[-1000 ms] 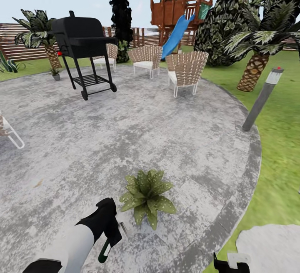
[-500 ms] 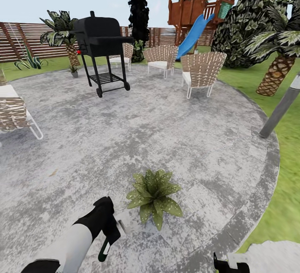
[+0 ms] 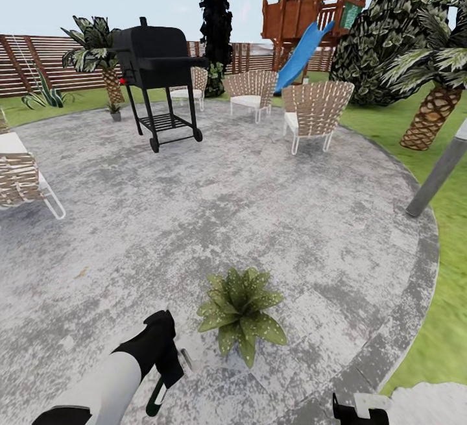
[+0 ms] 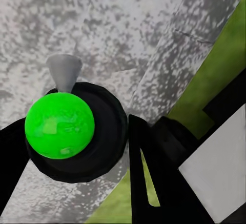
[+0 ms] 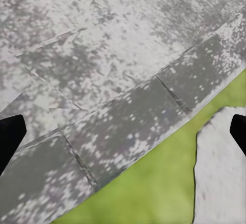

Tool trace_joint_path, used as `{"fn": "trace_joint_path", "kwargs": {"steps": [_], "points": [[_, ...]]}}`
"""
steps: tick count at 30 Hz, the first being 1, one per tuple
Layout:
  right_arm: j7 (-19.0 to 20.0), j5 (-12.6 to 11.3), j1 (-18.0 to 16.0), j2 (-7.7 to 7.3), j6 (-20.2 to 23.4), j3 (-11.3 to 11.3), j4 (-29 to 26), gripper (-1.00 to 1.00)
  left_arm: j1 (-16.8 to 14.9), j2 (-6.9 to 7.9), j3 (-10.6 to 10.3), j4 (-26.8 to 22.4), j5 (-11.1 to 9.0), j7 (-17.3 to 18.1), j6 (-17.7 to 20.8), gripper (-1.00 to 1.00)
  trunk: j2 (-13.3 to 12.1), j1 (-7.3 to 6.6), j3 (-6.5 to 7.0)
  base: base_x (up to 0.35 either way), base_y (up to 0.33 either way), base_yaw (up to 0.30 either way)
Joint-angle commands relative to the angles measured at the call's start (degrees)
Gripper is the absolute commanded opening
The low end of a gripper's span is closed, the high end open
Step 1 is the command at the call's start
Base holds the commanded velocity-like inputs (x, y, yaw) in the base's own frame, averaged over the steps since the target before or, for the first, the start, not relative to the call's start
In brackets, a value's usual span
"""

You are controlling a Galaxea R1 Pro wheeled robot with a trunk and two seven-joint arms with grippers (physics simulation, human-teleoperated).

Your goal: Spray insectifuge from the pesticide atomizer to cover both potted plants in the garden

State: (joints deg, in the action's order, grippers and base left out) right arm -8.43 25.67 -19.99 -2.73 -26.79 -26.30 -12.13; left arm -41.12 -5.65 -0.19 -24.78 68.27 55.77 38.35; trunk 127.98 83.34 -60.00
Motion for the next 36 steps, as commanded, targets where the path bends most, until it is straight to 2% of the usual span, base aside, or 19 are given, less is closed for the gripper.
{"fn": "trace_joint_path", "kwargs": {"steps": [1, 2, 4, 6, 9, 12, 15, 19, 25, 30, 33, 36], "points": [[-0.3, 0.6, -0.1, 0.01, -0.2, -0.3, 0.1, 1.00, 0.2, 0.03, 0.0, -0.1, 0.9, 0.3, 0.6, -1.00, 0.0, -0.01, -0.05, 0.000, 0.000, 0.000], [-0.3, 0.6, -0.1, 0.01, -0.2, -0.3, 0.1, 1.00, 0.3, -0.02, 0.2, -0.1, 1.3, 0.3, 1.4, -1.00, 0.0, -0.01, -0.05, 0.000, 0.000, 0.000], [-0.3, 0.6, -0.1, 0.01, -0.2, -0.3, 0.1, 1.00, 0.3, -0.31, 0.4, -0.5, 1.4, 0.3, 6.6, -1.00, 0.0, -0.01, -0.05, 0.000, 0.000, 0.000], [-0.3, 0.6, -0.1, 0.01, -0.2, -0.3, 0.1, 1.00, 0.1, -0.70, 0.3, -1.1, 1.3, 0.3, 10.3, -1.00, 0.0, -0.01, -0.05, 0.000, 0.000, 0.000], [-0.3, 0.6, -0.1, 0.01, -0.2, -0.3, 0.1, 1.00, -0.3, -1.05, 0.5, -1.5, 0.8, 1.2, 12.4, -1.00, 0.0, -0.01, -0.05, 0.000, 0.000, 0.000], [-0.3, 0.6, -0.1, 0.01, -0.2, -0.3, 0.1, 1.00, -0.3, -0.58, 0.1, -2.0, 1.2, 6.0, 12.2, -1.00, 0.0, -0.01, -0.05, 0.000, 0.000, 0.000], [-0.3, 0.6, -0.1, 0.01, -0.2, -0.3, 0.1, 1.00, -0.3, -0.52, 0.0, -3.1, 1.3, 6.9, 12.5, -1.00, 0.0, -0.01, -0.05, 0.000, 0.000, 0.000], [-0.3, 0.6, -0.1, 0.01, -0.2, -0.3, 0.1, 1.00, 0.2, 0.08, -0.1, -2.5, 1.4, 6.8, 12.3, -1.00, 0.0, -0.01, -0.05, 0.000, 0.000, 0.000], [-0.3, 0.6, -0.1, 0.01, -0.2, -0.3, 0.1, 1.00, -0.4, -0.31, 0.1, -3.5, 1.3, 6.8, 12.4, -1.00, 0.0, -0.01, -0.05, 0.000, -0.035, 0.000], [-0.3, 0.6, -0.1, 0.01, -0.2, -0.3, 0.1, 1.00, 0.0, 0.17, 0.0, -3.3, 1.3, 6.8, 12.2, -1.00, 0.0, -0.01, -0.05, 0.000, -0.061, 0.000], [-0.3, 0.6, -0.1, 0.01, -0.2, -0.3, 0.1, 1.00, 0.2, 1.82, 0.2, -2.7, 0.9, 6.7, 12.0, -1.00, 0.0, -0.01, -0.05, 0.000, -0.004, 0.000], [-0.3, 0.6, -0.1, 0.01, -0.2, -0.3, 0.1, 1.00, 0.2, 2.27, 0.7, -3.1, 0.7, 6.7, 12.0, -1.00, 0.0, -0.01, -0.05, 0.000, 0.000, 0.000]]}}
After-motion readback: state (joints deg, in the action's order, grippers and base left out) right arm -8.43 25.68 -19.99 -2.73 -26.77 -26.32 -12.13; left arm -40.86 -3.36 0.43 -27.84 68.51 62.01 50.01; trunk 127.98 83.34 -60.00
